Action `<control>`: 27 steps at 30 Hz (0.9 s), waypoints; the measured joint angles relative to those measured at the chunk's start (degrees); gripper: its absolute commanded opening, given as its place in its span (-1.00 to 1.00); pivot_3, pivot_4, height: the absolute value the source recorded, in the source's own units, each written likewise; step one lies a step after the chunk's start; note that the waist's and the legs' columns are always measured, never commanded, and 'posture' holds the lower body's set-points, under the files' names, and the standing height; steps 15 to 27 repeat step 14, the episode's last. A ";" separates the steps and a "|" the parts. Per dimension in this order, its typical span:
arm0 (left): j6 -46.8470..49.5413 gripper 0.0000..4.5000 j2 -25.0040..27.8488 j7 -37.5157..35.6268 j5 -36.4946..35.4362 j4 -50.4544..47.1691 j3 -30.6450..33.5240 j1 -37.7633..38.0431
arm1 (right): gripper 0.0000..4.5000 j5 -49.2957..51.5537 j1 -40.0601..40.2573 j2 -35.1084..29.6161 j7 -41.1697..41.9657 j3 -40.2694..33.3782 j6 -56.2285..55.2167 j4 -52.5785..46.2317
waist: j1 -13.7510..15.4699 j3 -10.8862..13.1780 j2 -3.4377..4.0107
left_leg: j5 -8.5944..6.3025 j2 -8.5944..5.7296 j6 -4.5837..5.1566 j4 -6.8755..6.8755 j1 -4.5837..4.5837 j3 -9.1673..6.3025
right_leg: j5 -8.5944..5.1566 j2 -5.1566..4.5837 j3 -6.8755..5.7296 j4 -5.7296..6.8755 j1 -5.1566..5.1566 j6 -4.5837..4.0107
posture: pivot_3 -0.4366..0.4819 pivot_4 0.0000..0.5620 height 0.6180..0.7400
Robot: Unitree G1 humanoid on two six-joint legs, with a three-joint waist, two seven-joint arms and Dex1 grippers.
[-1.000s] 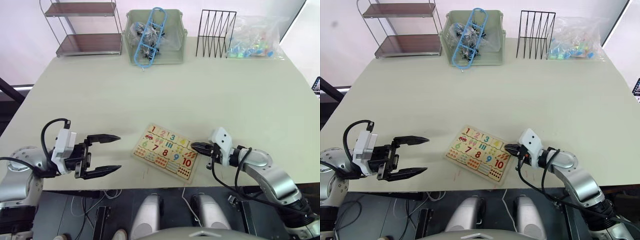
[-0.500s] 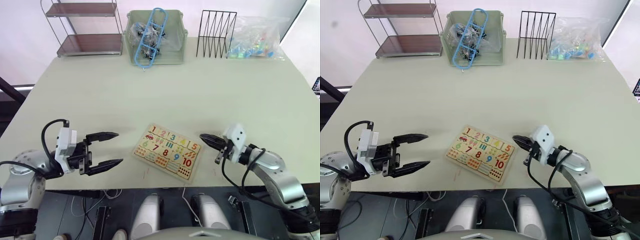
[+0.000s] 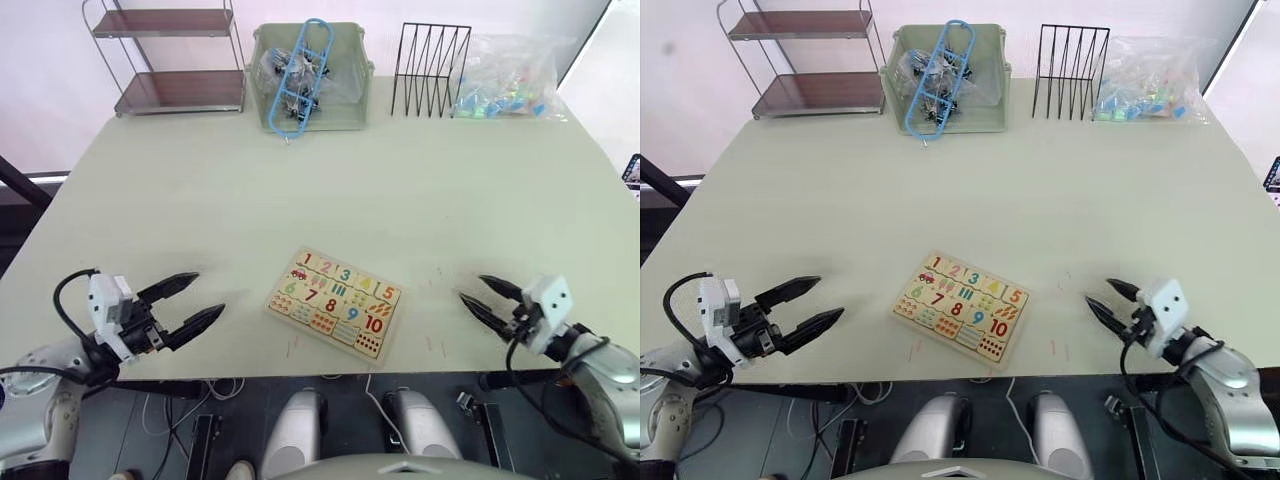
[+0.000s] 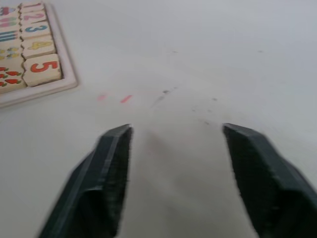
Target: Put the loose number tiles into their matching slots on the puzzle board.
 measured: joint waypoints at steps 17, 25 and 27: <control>-1.43 1.00 -3.53 12.82 5.56 -2.96 3.04 6.59 | 0.98 5.32 4.79 1.24 5.60 -7.36 -7.58 5.68 | 0.07 -0.02 -0.01 | 0.00 0.01 0.00 -0.02 0.03 0.08 | -0.10 -0.05 0.07 -0.02 0.00 -0.16 | -0.05 -0.47 0.99; -1.43 1.00 -3.53 12.82 5.56 -2.96 3.04 6.59 | 0.98 5.32 4.79 1.24 5.60 -7.36 -7.58 5.68 | 0.07 -0.02 -0.01 | 0.00 0.01 0.00 -0.02 0.03 0.08 | -0.10 -0.05 0.07 -0.02 0.00 -0.16 | -0.05 -0.47 0.99; -1.43 1.00 -3.53 12.82 5.56 -2.96 3.04 6.59 | 0.98 5.32 4.79 1.24 5.60 -7.36 -7.58 5.68 | 0.07 -0.02 -0.01 | 0.00 0.01 0.00 -0.02 0.03 0.08 | -0.10 -0.05 0.07 -0.02 0.00 -0.16 | -0.05 -0.47 0.99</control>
